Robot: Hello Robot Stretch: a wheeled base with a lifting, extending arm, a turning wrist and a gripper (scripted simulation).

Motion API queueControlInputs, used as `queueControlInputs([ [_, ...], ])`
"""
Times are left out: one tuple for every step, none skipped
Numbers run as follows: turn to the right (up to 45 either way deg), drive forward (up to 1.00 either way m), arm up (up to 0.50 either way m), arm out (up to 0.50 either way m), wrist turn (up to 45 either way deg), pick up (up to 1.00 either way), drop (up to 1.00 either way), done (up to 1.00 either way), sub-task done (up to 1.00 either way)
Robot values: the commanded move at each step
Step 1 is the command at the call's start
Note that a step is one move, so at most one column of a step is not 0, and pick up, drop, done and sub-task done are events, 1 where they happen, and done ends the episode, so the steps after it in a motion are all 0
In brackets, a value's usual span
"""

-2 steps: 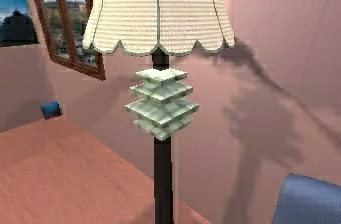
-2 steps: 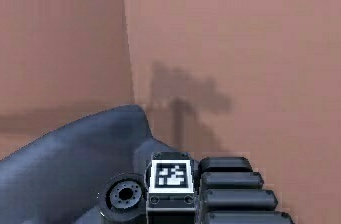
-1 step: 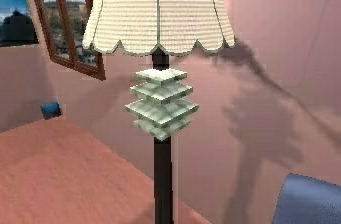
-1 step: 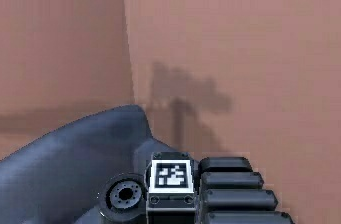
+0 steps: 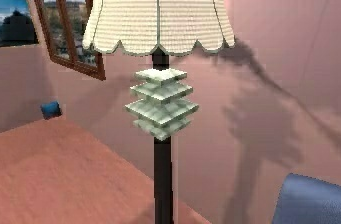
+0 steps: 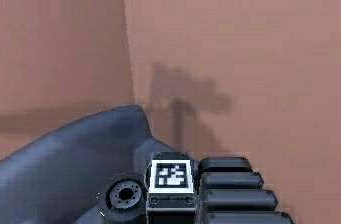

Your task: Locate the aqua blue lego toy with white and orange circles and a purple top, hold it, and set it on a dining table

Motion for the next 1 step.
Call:
queueControlInputs([
  [45.0, 0.00, 0.00, 0.00, 0.0, 0.00, 0.00, 0.00, 0.00],
])
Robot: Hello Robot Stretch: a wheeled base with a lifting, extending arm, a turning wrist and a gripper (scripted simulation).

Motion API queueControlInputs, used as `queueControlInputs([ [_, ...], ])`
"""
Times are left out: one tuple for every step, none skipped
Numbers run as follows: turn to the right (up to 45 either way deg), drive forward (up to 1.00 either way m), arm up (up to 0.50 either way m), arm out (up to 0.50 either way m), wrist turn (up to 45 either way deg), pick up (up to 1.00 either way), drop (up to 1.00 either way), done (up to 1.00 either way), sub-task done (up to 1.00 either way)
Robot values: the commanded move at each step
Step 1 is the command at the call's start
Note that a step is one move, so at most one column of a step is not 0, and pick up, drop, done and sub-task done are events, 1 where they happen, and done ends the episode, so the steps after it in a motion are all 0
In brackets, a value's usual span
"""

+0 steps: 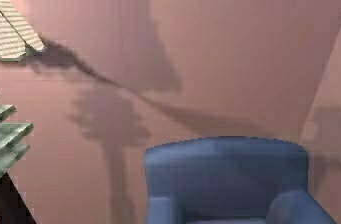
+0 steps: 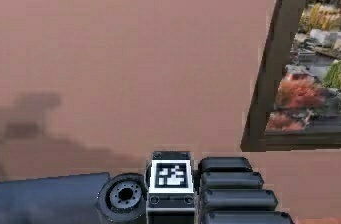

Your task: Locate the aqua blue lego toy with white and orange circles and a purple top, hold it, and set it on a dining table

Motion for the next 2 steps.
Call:
queueControlInputs([
  [-45.0, 0.00, 0.00, 0.00, 0.0, 0.00, 0.00, 0.00, 0.00],
  [-45.0, 0.00, 0.00, 0.00, 0.0, 0.00, 0.00, 0.00, 0.00],
])
